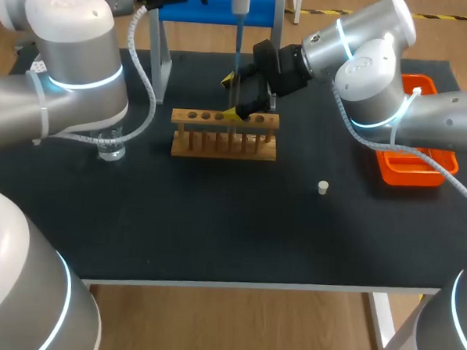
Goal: Invert the test tube, pick up the pipette, mount the tip to pipette, aspirate from beaker and dispense into the tube, eject the tip, return the pipette, and cap with the stopper.
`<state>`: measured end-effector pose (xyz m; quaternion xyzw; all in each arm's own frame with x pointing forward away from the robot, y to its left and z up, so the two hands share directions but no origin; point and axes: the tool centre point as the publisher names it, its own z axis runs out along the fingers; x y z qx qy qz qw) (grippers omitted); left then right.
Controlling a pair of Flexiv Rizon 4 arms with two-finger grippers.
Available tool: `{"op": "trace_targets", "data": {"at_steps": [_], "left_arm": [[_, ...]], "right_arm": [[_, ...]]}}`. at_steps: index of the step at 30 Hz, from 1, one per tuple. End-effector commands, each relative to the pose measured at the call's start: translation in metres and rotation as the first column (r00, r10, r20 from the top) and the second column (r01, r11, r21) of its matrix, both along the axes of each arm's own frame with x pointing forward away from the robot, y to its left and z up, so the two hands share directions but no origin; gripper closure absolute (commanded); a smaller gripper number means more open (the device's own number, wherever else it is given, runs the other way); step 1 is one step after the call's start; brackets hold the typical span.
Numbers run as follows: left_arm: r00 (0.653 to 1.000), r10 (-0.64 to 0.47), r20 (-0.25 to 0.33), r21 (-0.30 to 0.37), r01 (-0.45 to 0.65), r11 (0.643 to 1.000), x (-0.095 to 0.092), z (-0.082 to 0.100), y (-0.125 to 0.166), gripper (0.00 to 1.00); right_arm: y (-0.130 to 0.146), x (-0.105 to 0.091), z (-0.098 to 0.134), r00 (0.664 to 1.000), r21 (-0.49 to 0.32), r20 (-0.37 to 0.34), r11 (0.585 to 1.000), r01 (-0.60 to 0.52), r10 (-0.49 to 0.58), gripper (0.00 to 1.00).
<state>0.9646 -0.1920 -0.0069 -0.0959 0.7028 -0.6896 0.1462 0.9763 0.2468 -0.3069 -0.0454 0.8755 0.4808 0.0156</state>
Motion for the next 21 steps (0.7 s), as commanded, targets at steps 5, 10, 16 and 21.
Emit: {"op": "trace_targets", "data": {"at_steps": [5,10,16,21], "left_arm": [[1.0,0.0,-0.011,-0.007,0.0,1.0,0.003,-0.007,-0.001,1.0],[1.0,0.003,-0.019,-0.005,-0.003,1.0,0.004,-0.011,0.002,1.0],[1.0,0.015,-0.017,0.008,-0.014,1.0,0.006,-0.015,0.006,1.0],[1.0,0.027,0.001,0.025,-0.027,0.999,0.008,-0.015,0.007,1.0]], "right_arm": [[-0.001,0.001,0.001,1.0,-0.003,-0.002,1.0,-0.002,0.002,0.0],[-0.001,0.001,0.001,1.0,-0.003,-0.002,1.0,-0.002,0.002,0.0],[-0.001,0.001,0.001,1.0,-0.003,-0.002,1.0,-0.002,0.002,0.0],[-0.001,0.001,0.001,1.0,-0.003,-0.002,1.0,-0.002,0.002,0.0]]}}
